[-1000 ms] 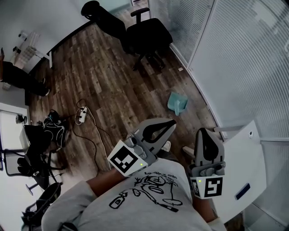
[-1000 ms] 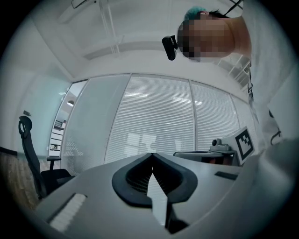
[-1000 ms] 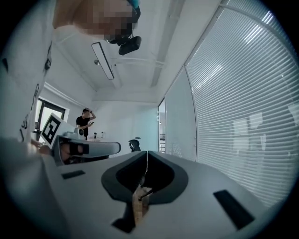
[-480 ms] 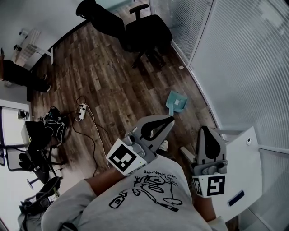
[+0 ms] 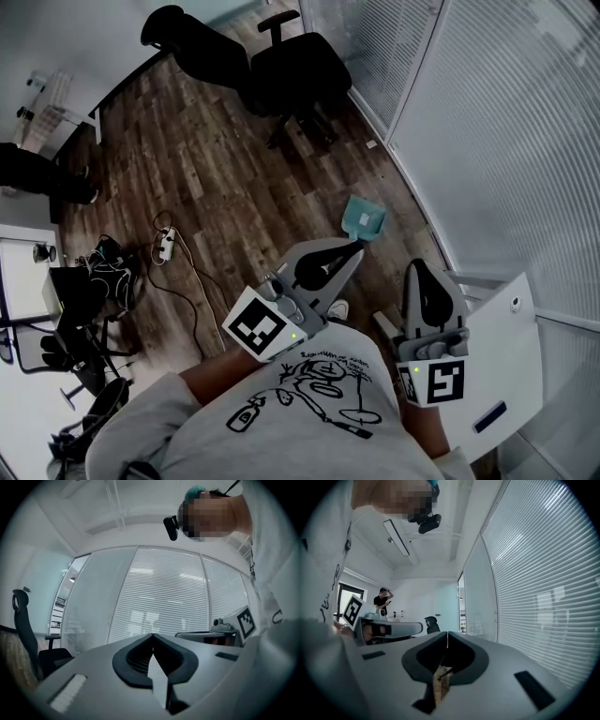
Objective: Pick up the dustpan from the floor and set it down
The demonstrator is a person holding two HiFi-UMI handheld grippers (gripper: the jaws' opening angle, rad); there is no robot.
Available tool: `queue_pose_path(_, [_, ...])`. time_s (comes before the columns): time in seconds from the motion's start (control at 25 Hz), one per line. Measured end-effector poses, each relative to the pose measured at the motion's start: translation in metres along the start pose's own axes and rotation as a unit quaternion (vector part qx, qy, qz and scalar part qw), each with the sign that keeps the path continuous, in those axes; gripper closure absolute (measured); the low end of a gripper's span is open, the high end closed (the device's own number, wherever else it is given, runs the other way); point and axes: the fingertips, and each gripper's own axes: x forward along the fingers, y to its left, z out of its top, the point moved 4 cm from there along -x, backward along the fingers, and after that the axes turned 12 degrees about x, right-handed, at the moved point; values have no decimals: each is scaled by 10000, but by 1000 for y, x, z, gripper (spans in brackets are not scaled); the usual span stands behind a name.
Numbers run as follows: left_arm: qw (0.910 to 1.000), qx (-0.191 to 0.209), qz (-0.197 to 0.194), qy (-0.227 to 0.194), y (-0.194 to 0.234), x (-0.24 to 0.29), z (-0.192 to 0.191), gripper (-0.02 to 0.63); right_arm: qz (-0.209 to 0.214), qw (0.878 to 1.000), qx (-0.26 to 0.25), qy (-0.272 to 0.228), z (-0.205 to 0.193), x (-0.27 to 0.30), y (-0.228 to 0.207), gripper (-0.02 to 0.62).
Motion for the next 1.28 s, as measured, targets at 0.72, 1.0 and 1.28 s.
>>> queue_pose_path(0.72, [9996, 39, -238, -157, 148, 23, 16, 604, -170, 9998, -92, -9, 25, 145, 18, 589])
queue_pose_path(1.0, [9994, -2, -324, -104, 145, 36, 11, 604, -254, 9996, -149, -53, 30, 146, 1, 589])
queue_pose_path(1.28, [9996, -18, -280, -76, 128, 56, 10, 604, -239, 9997, 46, 30, 32, 133, -19, 589])
